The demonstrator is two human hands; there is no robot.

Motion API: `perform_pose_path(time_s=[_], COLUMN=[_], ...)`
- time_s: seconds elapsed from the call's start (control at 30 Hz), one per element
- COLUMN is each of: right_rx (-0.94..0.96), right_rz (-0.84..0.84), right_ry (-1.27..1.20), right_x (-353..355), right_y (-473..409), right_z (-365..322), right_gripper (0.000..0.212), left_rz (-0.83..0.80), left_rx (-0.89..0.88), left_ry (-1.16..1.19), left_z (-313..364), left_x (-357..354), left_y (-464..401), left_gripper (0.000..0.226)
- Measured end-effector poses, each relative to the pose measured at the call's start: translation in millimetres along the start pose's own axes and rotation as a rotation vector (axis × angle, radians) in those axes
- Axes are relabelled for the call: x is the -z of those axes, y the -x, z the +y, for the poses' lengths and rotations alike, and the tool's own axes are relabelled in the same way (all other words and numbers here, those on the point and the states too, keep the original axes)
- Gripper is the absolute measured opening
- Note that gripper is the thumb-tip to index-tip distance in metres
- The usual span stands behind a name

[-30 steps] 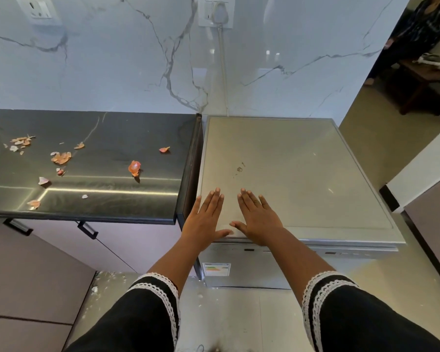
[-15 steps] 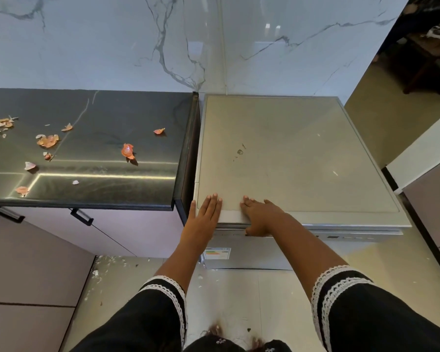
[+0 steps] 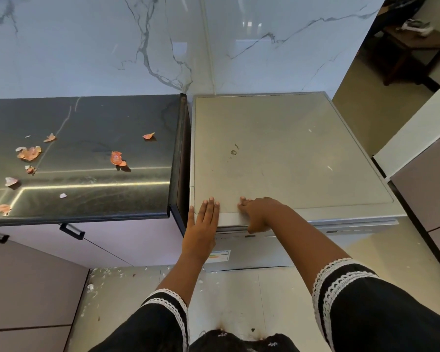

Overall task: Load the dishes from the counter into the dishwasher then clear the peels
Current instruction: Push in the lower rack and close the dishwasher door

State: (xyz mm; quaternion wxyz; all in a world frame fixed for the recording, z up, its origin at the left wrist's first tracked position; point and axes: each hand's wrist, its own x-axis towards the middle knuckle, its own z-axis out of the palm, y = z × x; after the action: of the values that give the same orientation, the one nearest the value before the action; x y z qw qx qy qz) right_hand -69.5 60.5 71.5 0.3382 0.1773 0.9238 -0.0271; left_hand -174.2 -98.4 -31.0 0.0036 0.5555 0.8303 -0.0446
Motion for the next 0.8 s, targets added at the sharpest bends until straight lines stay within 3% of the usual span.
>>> perform_pose_path(time_s=[0.2, 0.37, 0.5, 0.8], right_rx=[0.018, 0.051, 0.05, 0.038], right_rz=[-0.028, -0.022, 0.008, 0.025], right_ry=[-0.05, -0.184, -0.264, -0.317], right_x=[0.1, -10.5, -20.8, -20.9], right_y=[7.0, 9.3, 9.0, 7.9], right_z=[3.1, 8.9, 11.7, 10.7], right_gripper=[0.077, 0.084, 0.087, 0.081], left_rz=[-0.099, -0.135, -0.288, -0.474], left_rx=[-0.006, -0.082, -0.064, -0.037], left_ry=[0.053, 0.247, 0.398, 0.367], left_z=[-4.8, -13.8, -20.9, -23.3], left_x=[7.1, 31.7, 57.9, 81.0], left_y=[-0.7, -2.5, -15.5, -31.2], left_gripper=[0.113, 0.095, 0.077, 0.063])
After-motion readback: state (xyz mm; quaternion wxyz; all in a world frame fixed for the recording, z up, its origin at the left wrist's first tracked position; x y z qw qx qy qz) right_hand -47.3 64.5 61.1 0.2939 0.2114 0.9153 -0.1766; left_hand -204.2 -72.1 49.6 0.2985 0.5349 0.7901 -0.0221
